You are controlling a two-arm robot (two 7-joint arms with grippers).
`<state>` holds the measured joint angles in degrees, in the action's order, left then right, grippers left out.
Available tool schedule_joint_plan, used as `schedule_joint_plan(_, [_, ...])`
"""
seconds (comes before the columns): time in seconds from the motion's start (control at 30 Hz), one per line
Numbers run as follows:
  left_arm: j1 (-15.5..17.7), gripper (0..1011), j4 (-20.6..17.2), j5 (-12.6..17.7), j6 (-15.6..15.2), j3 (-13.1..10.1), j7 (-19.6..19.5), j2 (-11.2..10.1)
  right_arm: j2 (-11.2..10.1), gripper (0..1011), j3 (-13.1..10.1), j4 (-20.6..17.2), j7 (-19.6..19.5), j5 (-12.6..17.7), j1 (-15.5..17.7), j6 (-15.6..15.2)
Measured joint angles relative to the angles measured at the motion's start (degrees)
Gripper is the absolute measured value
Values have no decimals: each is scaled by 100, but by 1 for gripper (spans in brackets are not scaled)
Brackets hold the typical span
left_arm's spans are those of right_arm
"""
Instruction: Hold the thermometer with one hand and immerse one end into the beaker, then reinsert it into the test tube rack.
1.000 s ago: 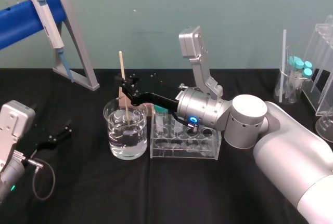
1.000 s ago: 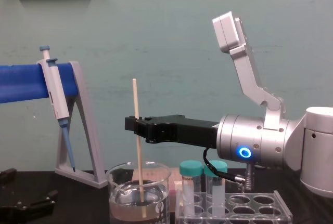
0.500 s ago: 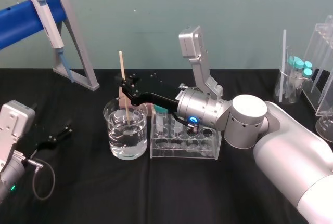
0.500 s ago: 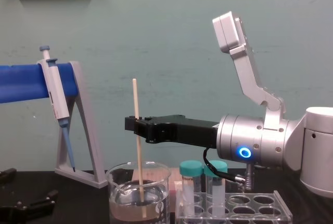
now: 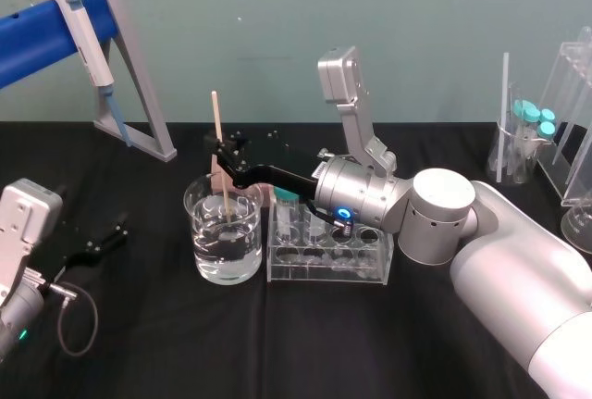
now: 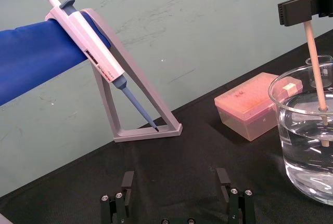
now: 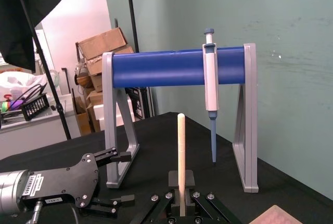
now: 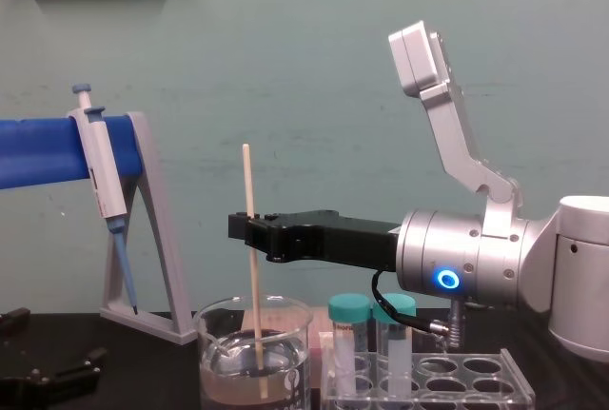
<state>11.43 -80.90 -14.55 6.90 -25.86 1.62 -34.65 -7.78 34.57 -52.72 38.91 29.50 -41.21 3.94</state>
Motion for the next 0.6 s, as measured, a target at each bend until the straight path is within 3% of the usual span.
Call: schedule_joint_plan(0.6, [0, 1004, 0, 0, 0, 0, 0, 0, 0, 53, 0, 0, 0, 0, 0, 0])
